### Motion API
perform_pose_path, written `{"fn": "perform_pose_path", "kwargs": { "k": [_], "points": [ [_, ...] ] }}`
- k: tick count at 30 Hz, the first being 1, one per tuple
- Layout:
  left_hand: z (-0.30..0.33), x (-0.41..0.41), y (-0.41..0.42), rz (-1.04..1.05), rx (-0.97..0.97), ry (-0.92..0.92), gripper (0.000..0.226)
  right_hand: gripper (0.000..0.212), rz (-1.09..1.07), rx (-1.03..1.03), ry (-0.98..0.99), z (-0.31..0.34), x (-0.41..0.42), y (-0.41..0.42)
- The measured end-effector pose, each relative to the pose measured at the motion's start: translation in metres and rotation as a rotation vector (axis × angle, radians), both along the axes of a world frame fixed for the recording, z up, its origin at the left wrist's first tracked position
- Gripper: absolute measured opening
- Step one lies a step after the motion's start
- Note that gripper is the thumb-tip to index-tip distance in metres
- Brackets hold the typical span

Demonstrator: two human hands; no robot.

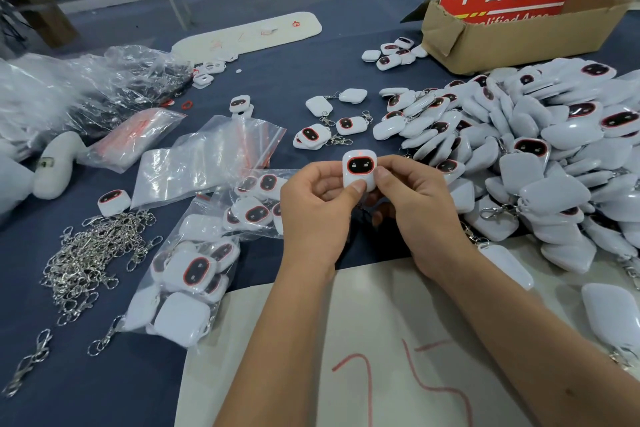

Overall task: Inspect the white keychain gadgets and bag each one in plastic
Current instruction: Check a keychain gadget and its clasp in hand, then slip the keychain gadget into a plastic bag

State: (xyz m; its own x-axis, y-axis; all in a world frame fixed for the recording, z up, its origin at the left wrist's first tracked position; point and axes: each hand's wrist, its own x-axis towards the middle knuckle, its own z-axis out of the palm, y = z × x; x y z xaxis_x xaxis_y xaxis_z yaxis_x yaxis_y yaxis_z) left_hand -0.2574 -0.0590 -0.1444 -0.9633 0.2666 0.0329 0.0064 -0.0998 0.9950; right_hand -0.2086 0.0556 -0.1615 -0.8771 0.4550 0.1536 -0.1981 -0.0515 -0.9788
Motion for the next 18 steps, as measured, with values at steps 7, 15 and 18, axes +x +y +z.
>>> {"fn": "perform_pose_path", "kwargs": {
  "k": [7, 15, 18],
  "points": [
    [0.0013, 0.0011, 0.0001, 0.012, 0.038, -0.029, 0.019, 0.028, -0.019, -0.024, -0.002, 0.0012, -0.0005, -0.0007],
    [-0.0037, 0.0021, 0.0031, 0.148, -0.496, 0.318, 0.03, 0.018, -0.105, -0.045, 0.0, -0.0002, -0.0025, -0.0011],
    [-0.004, 0.0101, 0.0045, 0.229, -0.809, 0.466, 0.032, 0.018, -0.182, -0.075, -0.017, -0.001, -0.0046, 0.0001]
  ]
}}
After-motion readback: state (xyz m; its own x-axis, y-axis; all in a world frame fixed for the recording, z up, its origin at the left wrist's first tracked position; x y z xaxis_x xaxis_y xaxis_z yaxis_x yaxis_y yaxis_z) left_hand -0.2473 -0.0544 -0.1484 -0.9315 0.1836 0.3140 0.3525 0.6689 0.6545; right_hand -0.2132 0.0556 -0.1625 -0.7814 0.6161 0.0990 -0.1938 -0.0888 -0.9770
